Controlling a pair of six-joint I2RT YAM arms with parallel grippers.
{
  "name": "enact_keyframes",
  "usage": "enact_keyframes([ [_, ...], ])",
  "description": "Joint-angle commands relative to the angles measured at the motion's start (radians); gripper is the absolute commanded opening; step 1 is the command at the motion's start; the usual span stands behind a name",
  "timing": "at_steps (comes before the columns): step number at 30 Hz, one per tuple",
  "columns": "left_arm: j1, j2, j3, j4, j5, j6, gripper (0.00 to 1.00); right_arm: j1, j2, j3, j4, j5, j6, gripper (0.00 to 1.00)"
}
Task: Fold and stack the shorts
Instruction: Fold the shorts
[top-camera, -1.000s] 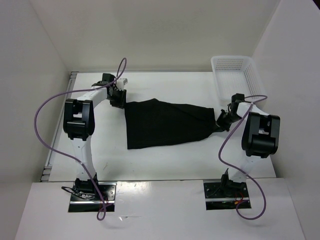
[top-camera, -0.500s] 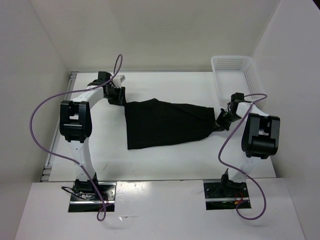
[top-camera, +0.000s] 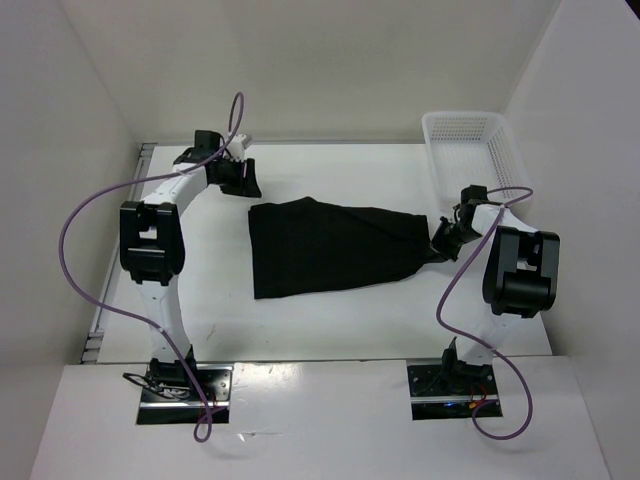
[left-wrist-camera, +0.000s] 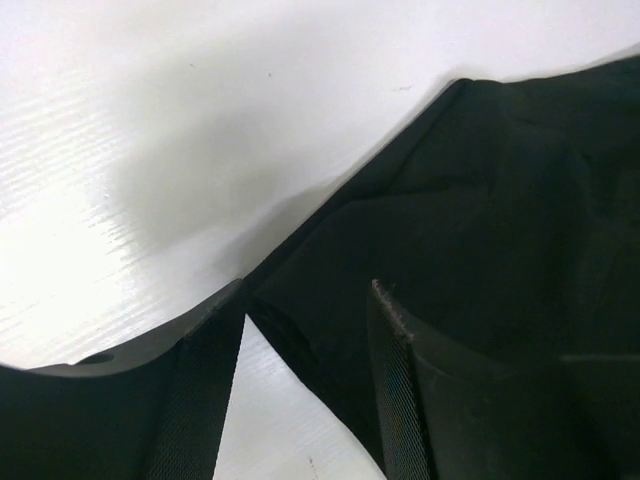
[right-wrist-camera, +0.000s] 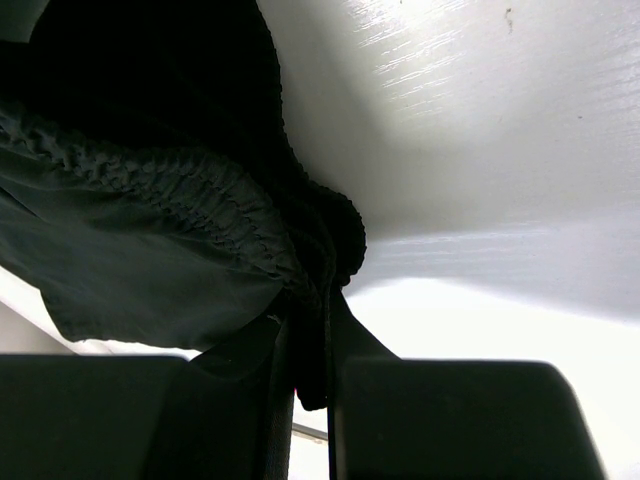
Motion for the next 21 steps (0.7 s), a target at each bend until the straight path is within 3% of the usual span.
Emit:
enact_keyframes([
  [1, -0.014, 0.029, 0.044, 0.019, 0.004, 0.006, 0.59, 0.010, -0.032, 0.002, 0.021, 0.010, -0.014, 0.00],
  [8, -0.023, 0.129, 0.105, -0.103, -0.001, 0.006, 0.60, 0.010, -0.022, 0.002, 0.030, 0.010, -0.014, 0.00],
  [15, -0.023, 0.118, 0.096, -0.094, 0.039, 0.006, 0.27, 0.010, -0.032, -0.008, 0.030, 0.010, -0.014, 0.00],
  [19, -0.023, 0.127, 0.096, -0.094, 0.039, 0.006, 0.19, 0.010, -0.041, -0.008, 0.030, 0.010, -0.014, 0.00],
  [21, -0.023, 0.127, 0.087, -0.073, 0.025, 0.006, 0.11, 0.010, -0.041, -0.008, 0.030, 0.010, -0.014, 0.00],
])
